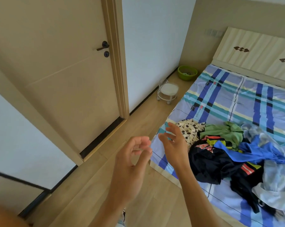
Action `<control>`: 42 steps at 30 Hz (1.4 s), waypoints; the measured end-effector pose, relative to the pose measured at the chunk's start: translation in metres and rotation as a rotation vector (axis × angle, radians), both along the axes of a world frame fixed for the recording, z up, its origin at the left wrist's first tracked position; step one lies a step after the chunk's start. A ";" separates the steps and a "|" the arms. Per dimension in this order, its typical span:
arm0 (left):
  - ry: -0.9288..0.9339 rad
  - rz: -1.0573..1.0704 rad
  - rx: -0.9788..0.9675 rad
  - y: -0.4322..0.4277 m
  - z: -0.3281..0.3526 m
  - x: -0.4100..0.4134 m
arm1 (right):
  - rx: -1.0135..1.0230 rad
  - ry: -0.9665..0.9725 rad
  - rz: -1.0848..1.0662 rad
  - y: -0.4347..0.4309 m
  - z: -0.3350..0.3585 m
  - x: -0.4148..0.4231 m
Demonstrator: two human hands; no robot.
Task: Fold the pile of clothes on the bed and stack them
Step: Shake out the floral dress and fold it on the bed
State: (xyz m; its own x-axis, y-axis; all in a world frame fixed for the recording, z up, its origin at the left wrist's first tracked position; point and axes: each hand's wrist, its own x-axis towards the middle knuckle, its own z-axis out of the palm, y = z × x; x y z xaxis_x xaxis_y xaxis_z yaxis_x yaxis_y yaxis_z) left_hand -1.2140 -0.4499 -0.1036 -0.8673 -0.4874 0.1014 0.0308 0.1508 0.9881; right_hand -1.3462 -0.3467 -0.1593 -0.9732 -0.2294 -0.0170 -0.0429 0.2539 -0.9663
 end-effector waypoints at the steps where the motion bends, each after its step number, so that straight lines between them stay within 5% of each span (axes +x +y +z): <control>1: -0.002 -0.018 0.003 -0.019 -0.001 -0.021 | -0.011 -0.004 -0.014 -0.017 -0.002 -0.019; 20: -0.062 -0.342 -0.063 -0.224 -0.009 -0.404 | 0.005 -0.078 -0.324 -0.192 -0.039 -0.357; 42: -0.074 -0.799 -0.132 -0.263 -0.025 -0.896 | -0.016 -0.107 -0.777 -0.208 -0.056 -0.736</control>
